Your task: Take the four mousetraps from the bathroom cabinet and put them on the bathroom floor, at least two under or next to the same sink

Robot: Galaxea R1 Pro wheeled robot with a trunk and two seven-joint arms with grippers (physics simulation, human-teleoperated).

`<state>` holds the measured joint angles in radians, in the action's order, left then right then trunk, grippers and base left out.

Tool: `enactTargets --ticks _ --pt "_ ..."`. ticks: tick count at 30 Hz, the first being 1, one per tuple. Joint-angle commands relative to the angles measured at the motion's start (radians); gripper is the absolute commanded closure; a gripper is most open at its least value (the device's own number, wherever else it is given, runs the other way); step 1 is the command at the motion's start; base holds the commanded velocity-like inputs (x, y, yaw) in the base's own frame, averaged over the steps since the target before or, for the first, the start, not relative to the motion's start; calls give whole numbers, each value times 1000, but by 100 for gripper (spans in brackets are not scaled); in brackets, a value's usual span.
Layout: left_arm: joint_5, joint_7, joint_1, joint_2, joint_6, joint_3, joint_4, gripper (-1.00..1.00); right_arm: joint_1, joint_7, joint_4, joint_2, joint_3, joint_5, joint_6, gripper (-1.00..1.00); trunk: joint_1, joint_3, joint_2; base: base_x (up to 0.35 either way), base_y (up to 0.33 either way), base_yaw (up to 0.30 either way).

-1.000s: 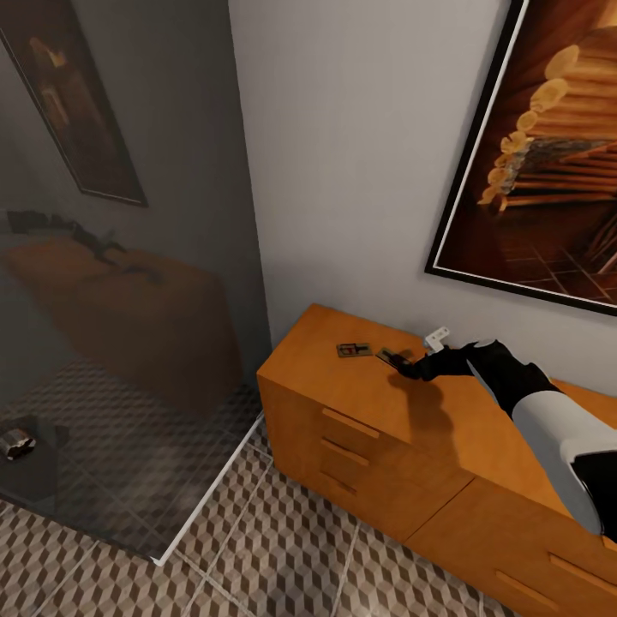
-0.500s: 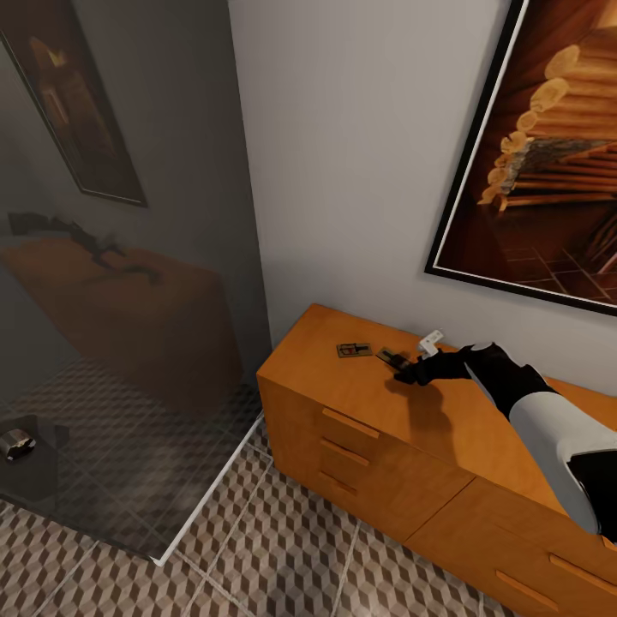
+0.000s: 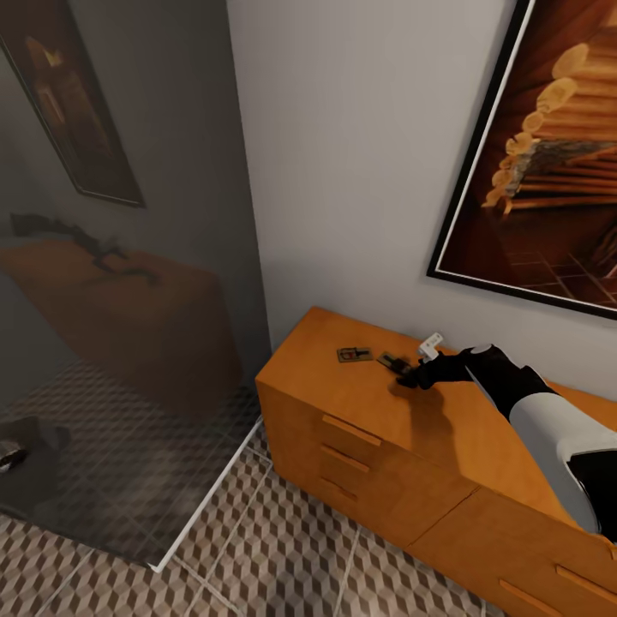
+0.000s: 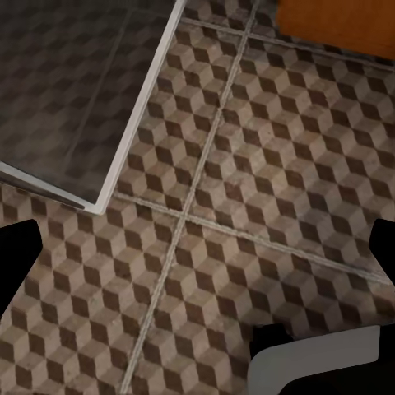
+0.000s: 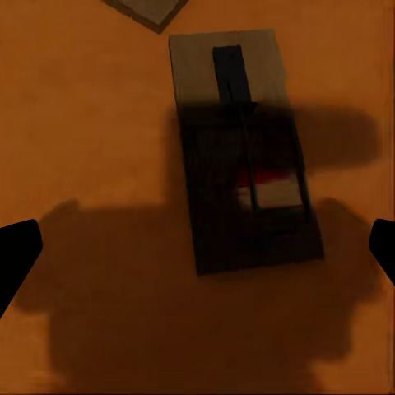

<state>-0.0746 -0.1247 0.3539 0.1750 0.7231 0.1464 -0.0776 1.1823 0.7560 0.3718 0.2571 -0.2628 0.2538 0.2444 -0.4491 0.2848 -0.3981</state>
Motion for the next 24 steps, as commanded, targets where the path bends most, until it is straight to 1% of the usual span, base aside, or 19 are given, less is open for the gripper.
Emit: enactTargets --ticks 1,4,7,24 --pt "-8 -6 2 0 6 5 -4 -100 0 5 1 0 1 7 -1 -100 -1 2 -2 194 -35 0" --pt "-8 -6 2 0 6 5 -4 -100 0 5 -6 1 1 8 -15 -100 -1 2 -2 208 -69 0" --pt "-8 -6 2 0 6 5 -4 -100 0 5 -12 1 1 8 -22 -100 -1 2 -2 95 -30 0" --pt "-8 -6 2 0 -3 5 -4 -100 0 5 -25 2 1 9 -26 -100 -1 2 -2 13 -4 0"
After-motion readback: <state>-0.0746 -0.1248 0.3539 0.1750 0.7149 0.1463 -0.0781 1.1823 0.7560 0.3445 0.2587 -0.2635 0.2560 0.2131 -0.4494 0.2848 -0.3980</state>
